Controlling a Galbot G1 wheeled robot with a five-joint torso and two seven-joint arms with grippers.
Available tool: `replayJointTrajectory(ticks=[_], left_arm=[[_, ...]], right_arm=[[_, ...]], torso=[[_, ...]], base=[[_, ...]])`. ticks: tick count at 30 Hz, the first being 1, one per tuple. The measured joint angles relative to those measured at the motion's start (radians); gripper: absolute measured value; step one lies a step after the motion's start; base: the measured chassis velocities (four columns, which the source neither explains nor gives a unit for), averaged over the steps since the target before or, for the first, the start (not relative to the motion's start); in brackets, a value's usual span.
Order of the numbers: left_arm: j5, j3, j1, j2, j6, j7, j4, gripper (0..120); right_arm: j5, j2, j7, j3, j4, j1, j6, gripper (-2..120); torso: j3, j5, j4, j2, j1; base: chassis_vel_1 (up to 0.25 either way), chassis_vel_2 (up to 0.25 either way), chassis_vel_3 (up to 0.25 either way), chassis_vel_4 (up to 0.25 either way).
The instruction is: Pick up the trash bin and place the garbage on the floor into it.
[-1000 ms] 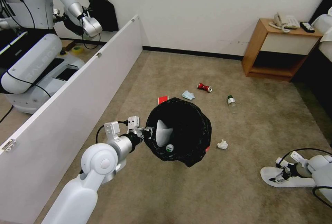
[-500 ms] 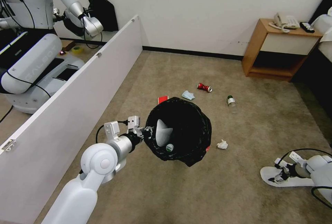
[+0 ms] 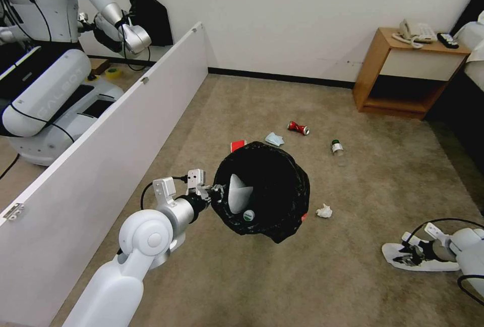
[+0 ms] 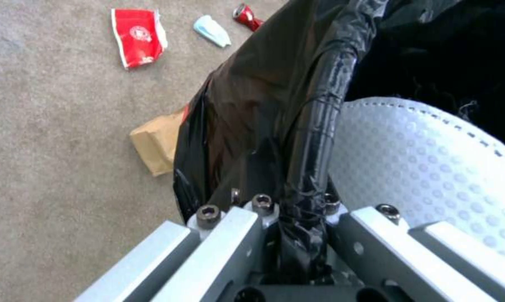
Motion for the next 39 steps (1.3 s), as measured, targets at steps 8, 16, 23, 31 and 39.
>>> replayJointTrajectory(ticks=[8, 16, 23, 31, 39], left_arm=[[0.000, 0.000, 0.001, -0.001, 0.000, -0.007, -0.004, 0], [0.008, 0.008, 0.001, -0.013, 0.000, -0.014, -0.005, 0], [0.009, 0.016, -0.003, -0.007, 0.000, -0.015, 0.001, 0], [0.007, 0.019, -0.006, 0.004, 0.000, -0.015, 0.004, 0], [-0.005, 0.031, -0.018, 0.017, 0.001, -0.015, 0.005, 0]], right_arm=[[-0.003, -0.002, -0.008, 0.000, 0.001, -0.001, 0.005, 0], [-0.004, -0.013, -0.042, 0.018, 0.013, -0.008, 0.021, 0], [-0.006, -0.039, -0.091, 0.051, 0.038, -0.021, 0.048, 0], [0.030, -0.093, -0.131, 0.094, 0.109, -0.059, 0.058, 0], [0.199, -0.223, -0.159, 0.146, 0.293, -0.187, 0.022, 0]], torso=[[0.000, 0.0007, 0.0001, 0.000, 0.000], [0.000, 0.0006, -0.0002, 0.000, 0.000], [0.000, 0.0004, -0.0002, 0.000, 0.000], [0.000, 0.0003, 0.0000, 0.000, 0.000], [0.000, 0.0003, -0.0003, 0.000, 0.000]], base=[[0.000, 0.000, 0.000, 0.000], [0.000, 0.000, 0.000, 0.000], [0.000, 0.000, 0.000, 0.000], [0.000, 0.000, 0.000, 0.000], [0.000, 0.000, 0.000, 0.000]])
